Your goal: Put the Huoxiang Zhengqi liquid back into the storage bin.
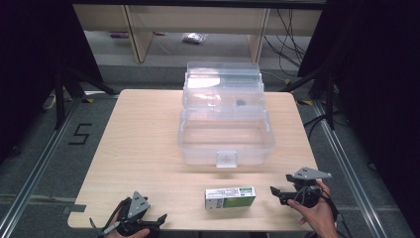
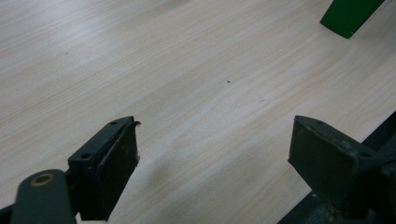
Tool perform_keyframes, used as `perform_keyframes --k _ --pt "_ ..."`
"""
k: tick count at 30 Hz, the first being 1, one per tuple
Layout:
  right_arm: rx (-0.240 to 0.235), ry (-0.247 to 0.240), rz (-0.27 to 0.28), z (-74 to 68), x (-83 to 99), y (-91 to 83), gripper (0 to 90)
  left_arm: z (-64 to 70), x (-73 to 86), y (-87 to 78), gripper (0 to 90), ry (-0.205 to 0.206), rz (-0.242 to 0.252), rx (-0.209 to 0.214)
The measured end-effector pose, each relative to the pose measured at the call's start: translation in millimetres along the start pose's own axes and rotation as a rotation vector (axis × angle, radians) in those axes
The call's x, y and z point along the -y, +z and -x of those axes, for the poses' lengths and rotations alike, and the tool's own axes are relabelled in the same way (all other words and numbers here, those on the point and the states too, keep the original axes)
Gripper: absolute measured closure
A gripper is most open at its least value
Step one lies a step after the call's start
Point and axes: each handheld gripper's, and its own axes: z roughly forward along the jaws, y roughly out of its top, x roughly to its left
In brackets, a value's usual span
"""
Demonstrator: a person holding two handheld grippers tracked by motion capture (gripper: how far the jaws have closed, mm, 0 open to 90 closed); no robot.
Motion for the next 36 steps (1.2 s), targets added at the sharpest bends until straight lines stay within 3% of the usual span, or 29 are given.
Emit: perform_keyframes --k 3,4,5,7,9,13,15,16,17,19,20,21,22,23,25,27,29,31,32,33,36 --pt "-0.005 -0.021 -0.002 -1.1 -0.4 0.6 22.9 0.0 0.2 0.0 15.0 -0.002 -0.001 0.003" --pt "-0.024 0.015 -0.02 -4.3 -0.5 0.4 23.1 -0.1 0.0 -0.2 15.0 -0.003 -0.004 0.0" --pt "-0.024 0.015 -0.02 -4.3 -0.5 0.4 23.1 -0.1 0.0 -0.2 15.0 -0.003 -0.004 0.0" --pt "-0.011 -0.024 -0.019 -2.6 -2.1 -0.6 23.2 0.0 -0.2 -0.4 15.0 -0.004 -0.007 -0.001" --pt "-0.025 -0.005 -0.021 -3.6 -2.4 -0.7 23.2 -0.1 -0.1 -0.4 15.0 -0.006 -0.007 -0.001" --pt "-0.024 -0.033 -0.019 -1.7 -6.4 -3.4 23.0 0.5 0.1 0.6 15.0 -0.02 0.005 -0.009" --pt "-0.023 -0.059 -0.023 -2.4 -9.6 -7.3 23.0 -0.5 -0.2 -0.5 15.0 0.003 -0.015 -0.007" --pt "-0.027 -0.043 -0.037 -4.2 -10.4 -9.0 22.9 -0.3 0.0 0.1 15.0 0.0 -0.013 -0.011" --pt "-0.026 -0.068 -0.029 -2.5 -11.3 -9.4 22.9 -0.3 0.0 0.0 15.0 0.001 -0.013 -0.011" --pt "-0.031 -0.056 -0.042 -4.2 -13.1 -11.9 22.5 -0.5 0.0 -0.2 15.0 0.001 -0.014 -0.01" --pt "-0.031 -0.082 -0.037 -3.3 -14.2 -12.1 22.5 -0.6 0.1 -0.4 15.0 -0.004 -0.011 -0.008" --pt "-0.04 -0.063 -0.047 -7.2 -16.4 -14.7 22.6 -1.4 -0.1 -0.4 15.0 0.001 -0.014 -0.008" --pt "-0.026 -0.104 -0.029 -6.6 -17.2 -14.3 22.6 -0.4 0.1 0.7 15.0 -0.014 0.0 -0.011" --pt "-0.035 -0.084 -0.048 -9.9 -17.7 -16.1 22.6 0.3 0.3 0.9 15.0 -0.018 0.003 -0.012" --pt "-0.036 -0.137 -0.036 -9.5 -20.5 -18.2 22.9 -0.5 0.0 -0.2 15.0 0.0 -0.015 -0.007" --pt "-0.042 -0.125 -0.034 -16.0 -23.4 -22.2 22.9 -0.3 -0.2 -0.3 15.0 0.001 -0.013 -0.011" --pt "-0.049 -0.177 -0.027 -16.4 -27.5 -24.1 22.9 -0.6 0.1 -0.6 15.0 0.001 -0.013 -0.007" --pt "-0.056 -0.186 -0.026 -17.9 -29.5 -25.3 22.9 -0.5 0.1 -0.6 15.0 -0.003 -0.011 -0.008" --pt "-0.042 -0.172 -0.029 -25.6 -33.0 -28.7 23.1 0.9 0.2 0.8 15.0 -0.023 0.008 -0.008" --pt "-0.05 -0.177 -0.037 -27.1 -34.7 -30.2 23.1 -0.1 0.3 -0.2 15.0 -0.005 -0.002 -0.001" --pt "-0.066 -0.222 -0.033 -32.6 -42.1 -33.5 23.1 -0.6 0.0 -0.5 15.0 -0.002 -0.012 -0.005"
